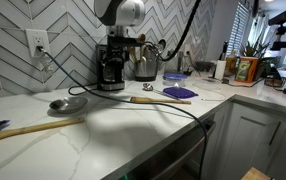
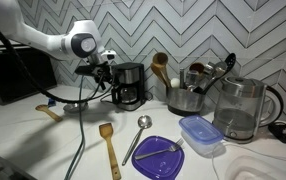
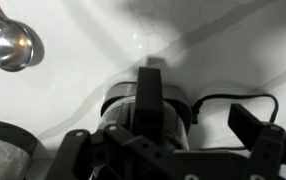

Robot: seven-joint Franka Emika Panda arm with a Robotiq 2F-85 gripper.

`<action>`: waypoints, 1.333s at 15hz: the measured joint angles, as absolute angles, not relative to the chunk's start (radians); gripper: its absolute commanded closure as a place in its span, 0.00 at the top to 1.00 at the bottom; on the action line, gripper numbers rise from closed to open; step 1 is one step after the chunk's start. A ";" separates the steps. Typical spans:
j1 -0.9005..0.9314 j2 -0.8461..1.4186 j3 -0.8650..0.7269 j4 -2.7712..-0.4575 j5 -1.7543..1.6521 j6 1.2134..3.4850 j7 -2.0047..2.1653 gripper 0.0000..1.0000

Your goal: Pick up the coffee jar and slot it into the coffee machine

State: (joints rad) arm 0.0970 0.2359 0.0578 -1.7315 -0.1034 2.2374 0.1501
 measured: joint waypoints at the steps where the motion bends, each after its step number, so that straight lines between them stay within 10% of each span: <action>1: 0.097 0.234 0.059 -1.730 -0.094 2.208 0.144 1.00; 20: 0.087 0.233 0.056 -1.725 -0.012 2.213 0.117 1.00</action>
